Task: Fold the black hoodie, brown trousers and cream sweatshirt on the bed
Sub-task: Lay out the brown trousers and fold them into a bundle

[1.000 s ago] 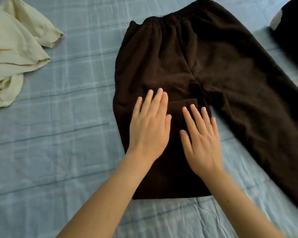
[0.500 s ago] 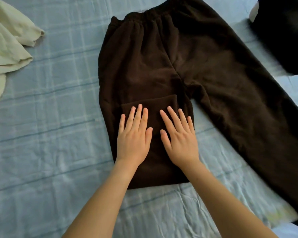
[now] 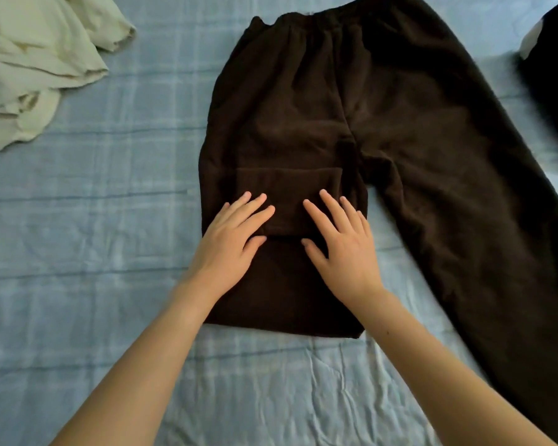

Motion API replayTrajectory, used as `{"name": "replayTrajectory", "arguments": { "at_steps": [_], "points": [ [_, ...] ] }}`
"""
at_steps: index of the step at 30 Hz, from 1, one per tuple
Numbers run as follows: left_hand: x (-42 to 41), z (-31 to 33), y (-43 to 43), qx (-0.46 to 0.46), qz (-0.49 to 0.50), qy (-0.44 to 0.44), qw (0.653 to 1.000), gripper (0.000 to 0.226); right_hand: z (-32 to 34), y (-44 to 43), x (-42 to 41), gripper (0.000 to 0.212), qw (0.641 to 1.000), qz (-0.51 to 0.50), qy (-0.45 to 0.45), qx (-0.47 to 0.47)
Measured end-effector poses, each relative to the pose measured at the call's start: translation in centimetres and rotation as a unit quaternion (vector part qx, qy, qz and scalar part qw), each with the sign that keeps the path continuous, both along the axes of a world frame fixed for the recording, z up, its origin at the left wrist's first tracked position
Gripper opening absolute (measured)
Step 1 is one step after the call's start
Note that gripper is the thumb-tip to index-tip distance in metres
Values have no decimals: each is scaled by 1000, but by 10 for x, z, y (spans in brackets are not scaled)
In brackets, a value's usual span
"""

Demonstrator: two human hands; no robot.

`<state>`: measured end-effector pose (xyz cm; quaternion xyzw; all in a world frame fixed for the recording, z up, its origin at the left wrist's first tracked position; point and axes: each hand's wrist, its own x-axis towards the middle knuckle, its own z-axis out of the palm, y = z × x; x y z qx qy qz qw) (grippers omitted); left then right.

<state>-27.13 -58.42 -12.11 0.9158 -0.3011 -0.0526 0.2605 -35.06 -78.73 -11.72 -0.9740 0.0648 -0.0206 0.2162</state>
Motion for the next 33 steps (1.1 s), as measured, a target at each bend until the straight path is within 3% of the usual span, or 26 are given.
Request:
{"name": "replayTrajectory", "arguments": {
  "at_steps": [6,9,12,14,16,18,21,25,29,33],
  "points": [
    [42,23,-15,-53,0,-38,998,49,17,-13,40,49,992,-19,-126,-23],
    [78,46,-35,-129,82,-93,984,48,34,-22,82,54,961,-87,-213,153],
    [94,56,-48,-171,173,-168,955,51,42,-19,107,78,911,-142,-214,321],
    [90,46,-52,-115,144,-189,964,45,32,-11,106,71,949,-124,-174,233],
    [87,23,-53,14,57,-150,987,50,10,-4,97,60,994,-74,-77,35],
    [86,-5,-52,133,10,-91,987,58,-14,-1,92,60,996,-56,9,-75],
    [93,-29,-49,176,-5,-70,982,63,-28,-1,95,61,993,-66,22,-98],
    [84,-8,-53,220,2,-58,974,63,-10,3,89,59,993,-60,60,-86],
    [31,9,-39,179,-4,-70,981,60,7,24,30,57,993,-100,42,-41],
    [5,-11,-15,175,-11,-41,984,61,-7,23,-3,58,995,-69,58,-37]
  ]
}}
